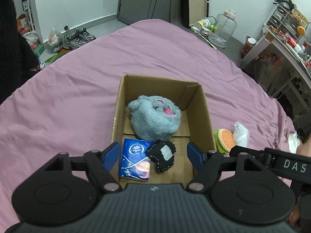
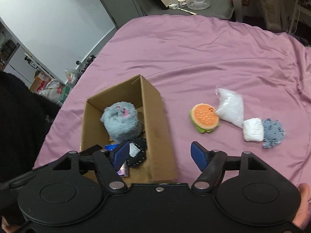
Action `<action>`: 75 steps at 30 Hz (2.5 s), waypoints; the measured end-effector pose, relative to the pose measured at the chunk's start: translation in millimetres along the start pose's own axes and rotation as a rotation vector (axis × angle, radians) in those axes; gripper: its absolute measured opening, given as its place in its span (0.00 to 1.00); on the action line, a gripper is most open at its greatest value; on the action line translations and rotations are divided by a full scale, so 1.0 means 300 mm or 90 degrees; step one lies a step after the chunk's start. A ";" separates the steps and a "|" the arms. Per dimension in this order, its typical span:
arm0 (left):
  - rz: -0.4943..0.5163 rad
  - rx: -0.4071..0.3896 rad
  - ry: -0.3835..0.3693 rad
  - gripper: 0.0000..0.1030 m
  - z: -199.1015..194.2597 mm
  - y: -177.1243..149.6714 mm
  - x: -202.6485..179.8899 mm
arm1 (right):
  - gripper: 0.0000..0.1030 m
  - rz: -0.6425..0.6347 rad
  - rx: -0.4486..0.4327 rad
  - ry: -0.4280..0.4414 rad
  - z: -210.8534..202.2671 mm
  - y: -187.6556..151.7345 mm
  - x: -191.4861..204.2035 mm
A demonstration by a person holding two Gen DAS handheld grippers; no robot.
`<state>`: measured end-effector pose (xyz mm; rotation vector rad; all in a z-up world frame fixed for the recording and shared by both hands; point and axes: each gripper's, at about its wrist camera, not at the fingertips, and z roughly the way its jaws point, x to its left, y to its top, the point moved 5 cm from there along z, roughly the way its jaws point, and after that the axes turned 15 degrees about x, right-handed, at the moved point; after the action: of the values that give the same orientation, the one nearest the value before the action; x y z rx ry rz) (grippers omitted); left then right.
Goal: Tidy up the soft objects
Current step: 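Move the left tool to the white cloth while the right tool approaches the denim cat plush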
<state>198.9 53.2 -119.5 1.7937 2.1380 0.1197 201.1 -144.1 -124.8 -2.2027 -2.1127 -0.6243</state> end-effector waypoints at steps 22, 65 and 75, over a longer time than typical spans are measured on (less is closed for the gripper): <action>0.074 -0.018 0.013 0.79 -0.013 -0.036 -0.329 | 0.90 0.050 -0.039 -0.020 -0.127 -0.027 -0.385; 0.095 0.072 0.024 0.67 0.523 -0.066 -0.775 | 0.57 0.181 0.039 0.146 0.201 0.024 -0.922; 0.036 0.110 -0.055 0.41 0.583 -0.058 -0.808 | 0.52 0.198 0.036 0.149 0.210 0.019 -0.949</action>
<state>271.5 -212.1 -238.0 1.9175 2.0929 -0.1301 223.4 -397.8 -267.1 -2.2333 -1.6155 -0.7435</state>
